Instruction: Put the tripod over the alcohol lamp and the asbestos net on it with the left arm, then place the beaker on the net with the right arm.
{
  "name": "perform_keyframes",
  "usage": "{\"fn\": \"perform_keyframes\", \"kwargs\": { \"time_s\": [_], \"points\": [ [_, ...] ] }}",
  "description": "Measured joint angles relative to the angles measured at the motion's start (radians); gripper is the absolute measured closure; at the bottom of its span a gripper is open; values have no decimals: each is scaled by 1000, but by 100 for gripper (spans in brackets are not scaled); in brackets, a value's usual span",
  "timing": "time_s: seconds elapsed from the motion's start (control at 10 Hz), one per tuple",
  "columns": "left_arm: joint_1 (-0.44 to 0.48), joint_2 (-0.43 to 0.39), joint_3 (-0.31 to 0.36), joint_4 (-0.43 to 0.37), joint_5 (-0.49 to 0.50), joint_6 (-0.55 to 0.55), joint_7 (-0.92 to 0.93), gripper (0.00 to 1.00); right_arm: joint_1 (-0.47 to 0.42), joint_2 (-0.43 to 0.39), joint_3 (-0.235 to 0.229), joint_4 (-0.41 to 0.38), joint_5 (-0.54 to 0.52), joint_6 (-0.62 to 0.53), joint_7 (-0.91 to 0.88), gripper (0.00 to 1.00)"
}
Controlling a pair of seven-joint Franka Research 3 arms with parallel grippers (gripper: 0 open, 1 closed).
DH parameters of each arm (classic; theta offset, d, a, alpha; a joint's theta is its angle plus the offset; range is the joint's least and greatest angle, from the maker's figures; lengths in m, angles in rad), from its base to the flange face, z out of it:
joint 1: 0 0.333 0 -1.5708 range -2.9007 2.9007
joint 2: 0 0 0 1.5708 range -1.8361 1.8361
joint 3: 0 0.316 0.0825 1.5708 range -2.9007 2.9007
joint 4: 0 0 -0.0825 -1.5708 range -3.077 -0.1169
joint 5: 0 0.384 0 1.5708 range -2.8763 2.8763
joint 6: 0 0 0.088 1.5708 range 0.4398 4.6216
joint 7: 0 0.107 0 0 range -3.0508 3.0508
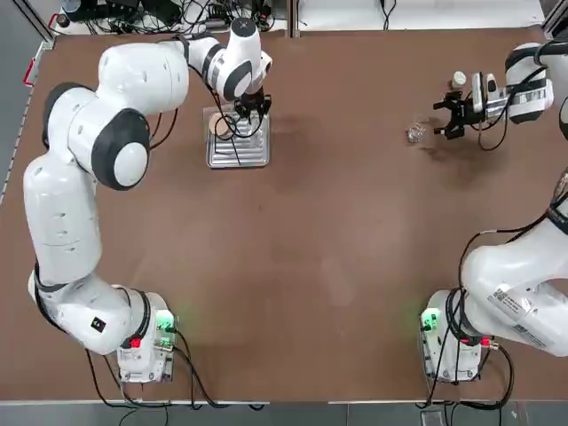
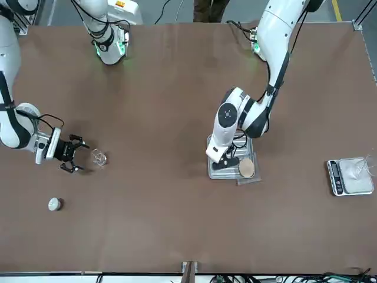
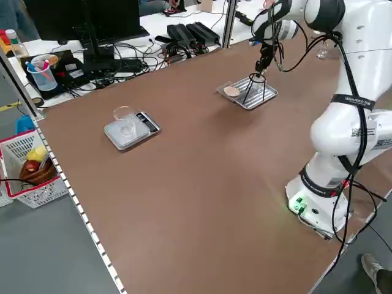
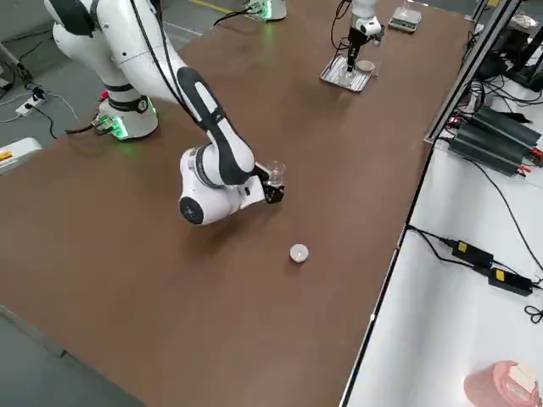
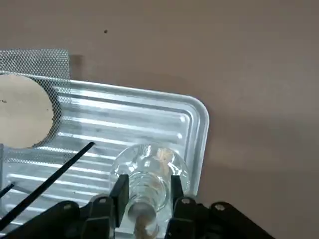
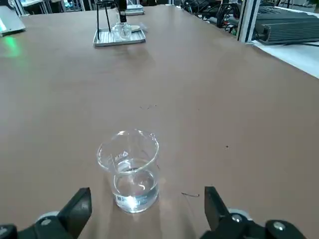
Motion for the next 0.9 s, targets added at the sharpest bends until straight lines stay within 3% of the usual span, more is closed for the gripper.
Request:
{"fn": "perform_keyframes", "kwargs": {
  "time_s": [0.9],
  "points": [
    [-2, -9, -5, -10, 0, -1, 0, 61, -50, 60, 31, 5, 27, -1, -83, 0]
  ]
}}
